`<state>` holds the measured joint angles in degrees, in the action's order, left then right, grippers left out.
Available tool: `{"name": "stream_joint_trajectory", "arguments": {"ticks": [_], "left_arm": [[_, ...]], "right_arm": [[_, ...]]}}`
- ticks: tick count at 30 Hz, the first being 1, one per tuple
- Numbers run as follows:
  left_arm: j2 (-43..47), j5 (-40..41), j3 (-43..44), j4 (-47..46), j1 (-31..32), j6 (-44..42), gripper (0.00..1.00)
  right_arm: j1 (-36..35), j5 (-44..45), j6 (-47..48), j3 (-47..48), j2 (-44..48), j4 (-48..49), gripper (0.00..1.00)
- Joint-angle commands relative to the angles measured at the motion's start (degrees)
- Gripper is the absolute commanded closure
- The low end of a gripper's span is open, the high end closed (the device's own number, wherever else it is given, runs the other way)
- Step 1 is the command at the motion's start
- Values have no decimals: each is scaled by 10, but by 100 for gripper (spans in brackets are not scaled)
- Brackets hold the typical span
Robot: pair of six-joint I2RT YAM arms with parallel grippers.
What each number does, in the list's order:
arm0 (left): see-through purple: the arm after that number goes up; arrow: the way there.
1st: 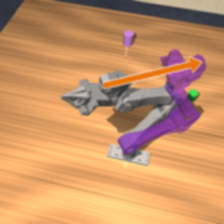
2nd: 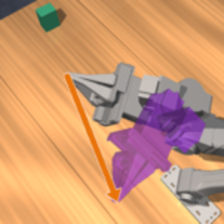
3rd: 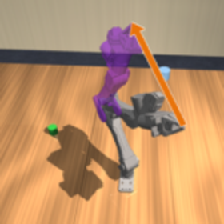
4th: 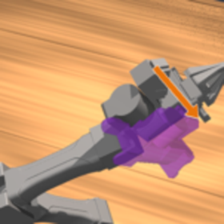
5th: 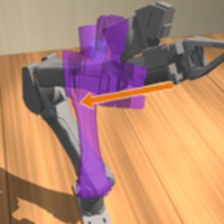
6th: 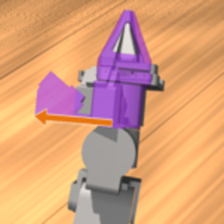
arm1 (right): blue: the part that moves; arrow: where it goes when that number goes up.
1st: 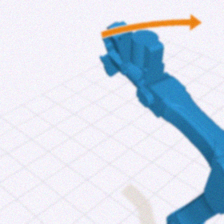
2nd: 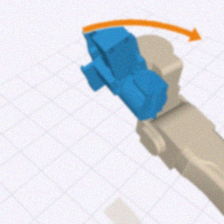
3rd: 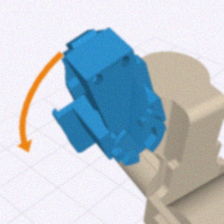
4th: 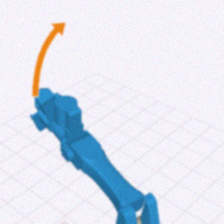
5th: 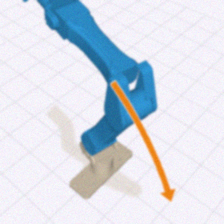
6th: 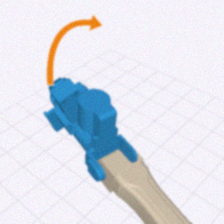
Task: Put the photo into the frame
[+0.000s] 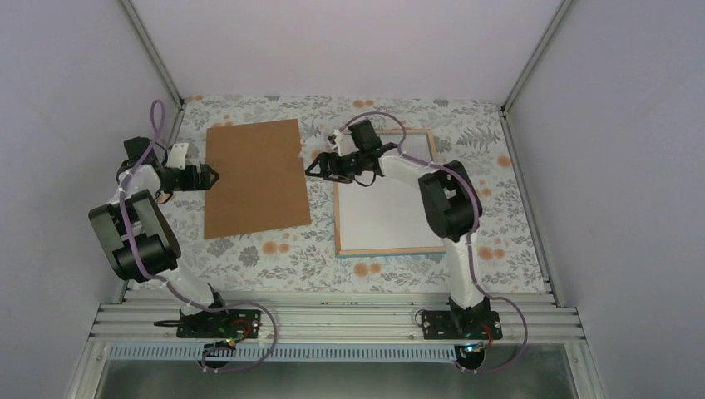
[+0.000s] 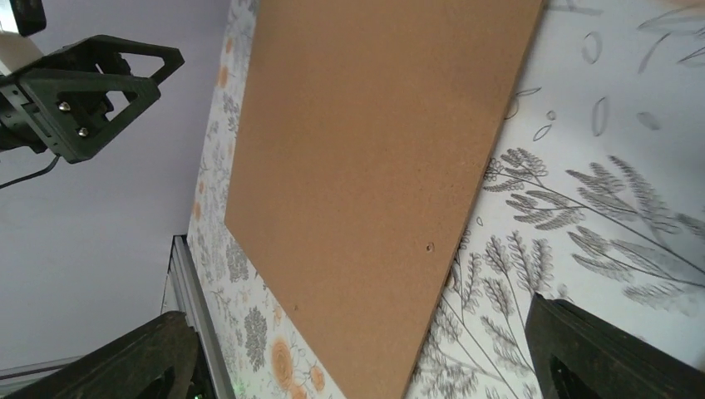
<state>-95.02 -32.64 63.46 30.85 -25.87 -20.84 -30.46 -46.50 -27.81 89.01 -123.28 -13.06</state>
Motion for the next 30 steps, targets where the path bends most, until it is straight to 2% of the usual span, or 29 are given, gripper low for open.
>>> {"name": "stream_joint_trajectory", "arguments": {"ticks": [1, 10, 17, 27, 30], "left_arm": [[-31, -35, -2, 27, -26, 13, 0], [-120, -57, 23, 29, -38, -1, 6], [-173, -86, 34, 24, -37, -16, 6], [-180, -141, 42, 40, -17, -17, 9], [-171, -166, 46, 44, -10, -9, 9]], "right_arm": [[-26, 4, -29, 44, -45, 5, 3], [-47, 61, -42, 74, -117, 1, 6], [-58, 51, -60, 55, -141, 14, 7], [-64, 10, -95, 43, -179, 44, 9], [-65, -4, -108, 40, -184, 55, 13]]}}
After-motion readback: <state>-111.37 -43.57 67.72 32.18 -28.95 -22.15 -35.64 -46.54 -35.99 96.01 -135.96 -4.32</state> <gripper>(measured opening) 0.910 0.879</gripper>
